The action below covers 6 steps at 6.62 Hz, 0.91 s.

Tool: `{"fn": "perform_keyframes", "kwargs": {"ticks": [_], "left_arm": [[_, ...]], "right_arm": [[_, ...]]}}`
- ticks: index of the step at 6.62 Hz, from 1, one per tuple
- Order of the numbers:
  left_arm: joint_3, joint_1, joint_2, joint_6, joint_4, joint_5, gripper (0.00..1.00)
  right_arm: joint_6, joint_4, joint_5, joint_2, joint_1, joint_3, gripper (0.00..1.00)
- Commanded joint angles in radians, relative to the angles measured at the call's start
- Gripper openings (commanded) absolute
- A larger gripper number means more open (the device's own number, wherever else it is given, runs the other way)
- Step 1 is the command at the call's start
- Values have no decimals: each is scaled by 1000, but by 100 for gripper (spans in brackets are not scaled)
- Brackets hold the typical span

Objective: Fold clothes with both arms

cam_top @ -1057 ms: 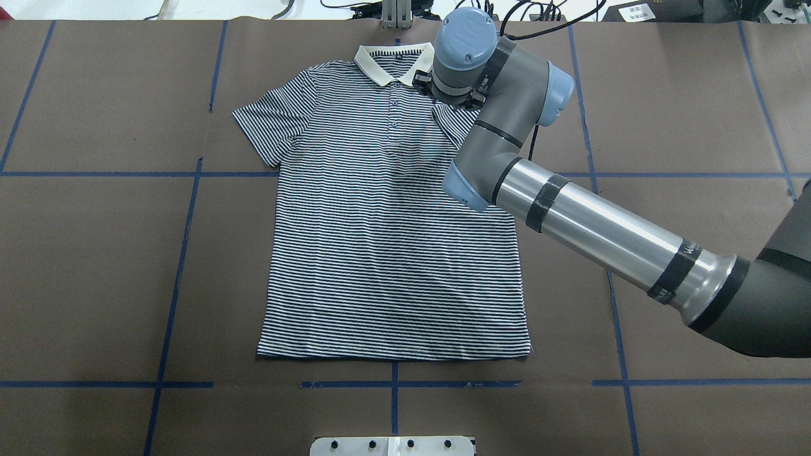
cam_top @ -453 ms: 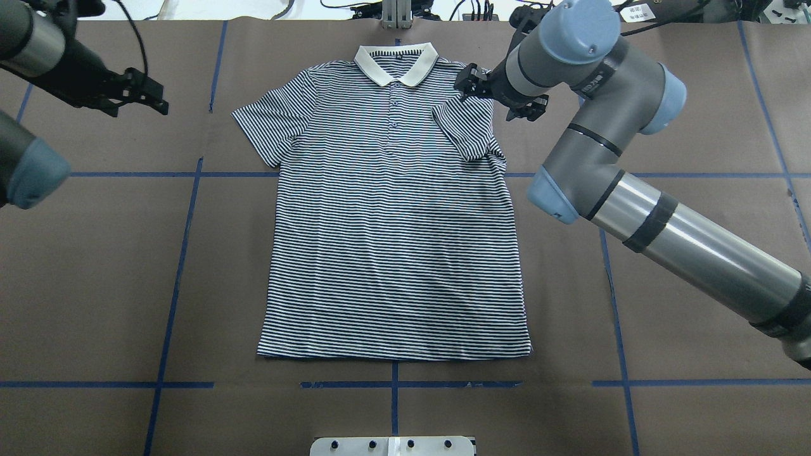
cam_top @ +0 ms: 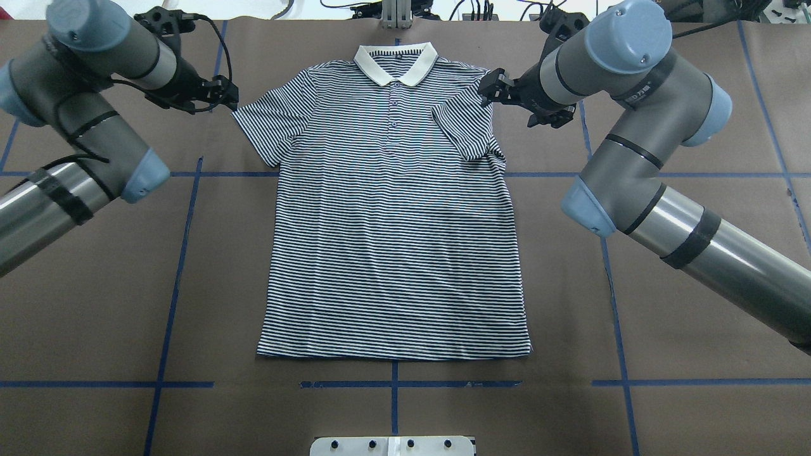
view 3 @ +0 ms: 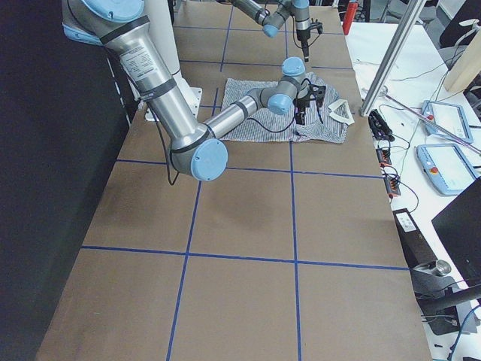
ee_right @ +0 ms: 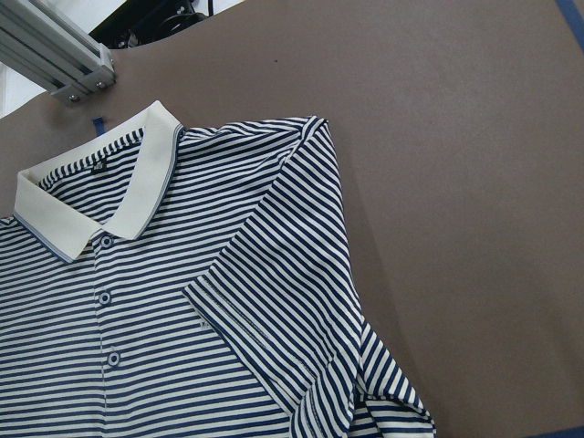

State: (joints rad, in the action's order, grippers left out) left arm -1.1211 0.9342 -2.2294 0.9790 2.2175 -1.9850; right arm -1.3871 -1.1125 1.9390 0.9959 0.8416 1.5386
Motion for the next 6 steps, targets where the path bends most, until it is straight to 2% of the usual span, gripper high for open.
{"fn": "perform_keyframes", "kwargs": {"ticks": [1,6], "left_arm": [[171,-34,-93,-25,93,120,69],[172,-63,-75,-40,93,123,65]], "right_arm": [[-9,-6,0,44,1,73,100],[-4,-10,0,50,-1,83,100]]}}
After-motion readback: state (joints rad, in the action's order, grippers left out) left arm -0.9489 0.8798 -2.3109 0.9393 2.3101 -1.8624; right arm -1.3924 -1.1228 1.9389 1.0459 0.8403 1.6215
